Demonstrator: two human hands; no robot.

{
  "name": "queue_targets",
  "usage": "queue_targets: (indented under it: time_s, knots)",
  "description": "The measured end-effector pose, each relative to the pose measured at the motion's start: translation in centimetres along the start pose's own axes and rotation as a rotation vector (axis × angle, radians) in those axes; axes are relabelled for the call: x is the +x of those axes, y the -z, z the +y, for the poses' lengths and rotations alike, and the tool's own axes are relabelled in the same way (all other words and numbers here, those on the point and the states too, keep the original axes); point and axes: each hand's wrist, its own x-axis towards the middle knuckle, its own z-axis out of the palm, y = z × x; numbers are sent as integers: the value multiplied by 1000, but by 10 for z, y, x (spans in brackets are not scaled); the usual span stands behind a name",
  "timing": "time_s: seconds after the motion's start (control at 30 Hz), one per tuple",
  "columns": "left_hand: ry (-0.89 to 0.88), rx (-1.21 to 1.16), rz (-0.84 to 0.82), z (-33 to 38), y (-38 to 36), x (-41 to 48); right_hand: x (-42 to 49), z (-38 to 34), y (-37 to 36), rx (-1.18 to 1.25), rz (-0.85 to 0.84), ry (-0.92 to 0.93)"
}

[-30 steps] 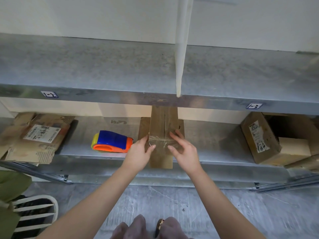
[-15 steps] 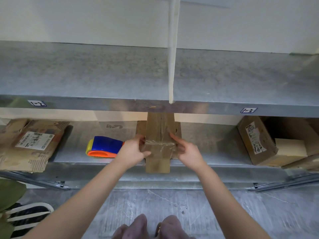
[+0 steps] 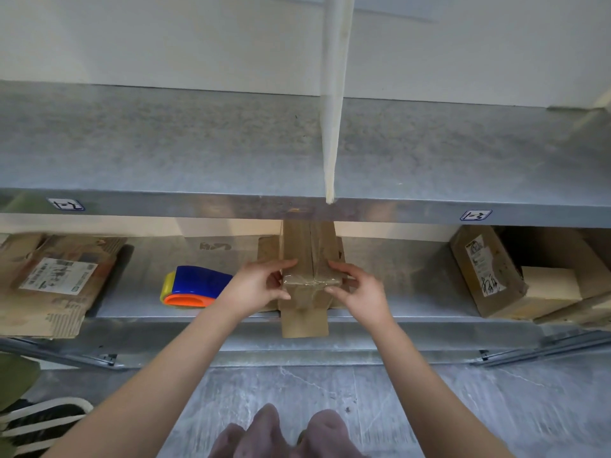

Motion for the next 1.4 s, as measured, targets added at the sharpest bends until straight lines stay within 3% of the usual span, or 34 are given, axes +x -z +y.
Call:
queue_targets:
  time_s: [0.17,0.33,0.43,0.5,0.6,0.67,0.73,0.8,0.93,1.1,1.2,1.33,1.4]
  knots:
    - [31,83,235,2,-24,-6,0,-8,-19,-109,110,11]
    - [37,-118,140,3,-23,-7,3,-11,-10,-14,-14,-53]
    - [126,-297,123,11,-17,-7,6,-23,-9,93,8,-147]
    - [217,-381,97,15,-12,-4,8,-26,-10,-15,64,-166]
    - [312,-300,-65,21,-13,0,12,-32,-20,-151,23,-235]
    - [343,-424,-121,32,-19,-2,12,-35,-27,-131,4,-277]
    - [376,-617,-48,38,-22,-7,8,-37,-27,-10,7,-316]
    - [403,-652,100,38,-16,-13,-2,-38,-22,131,40,-339]
    - [385,-523,148,34,0,-18,-22,-43,-17,144,77,-303]
    - [353,-685,86,46,5,-33,-42,-47,-8,425,34,-297]
    - [262,-704,138,57,10,-41,-50,-52,5,411,55,-206]
    - [163,-753,133,73,15,-46,-56,-63,20,210,72,-90]
    - [169,-826,100,75,18,-49,-62,-66,27,332,42,-85]
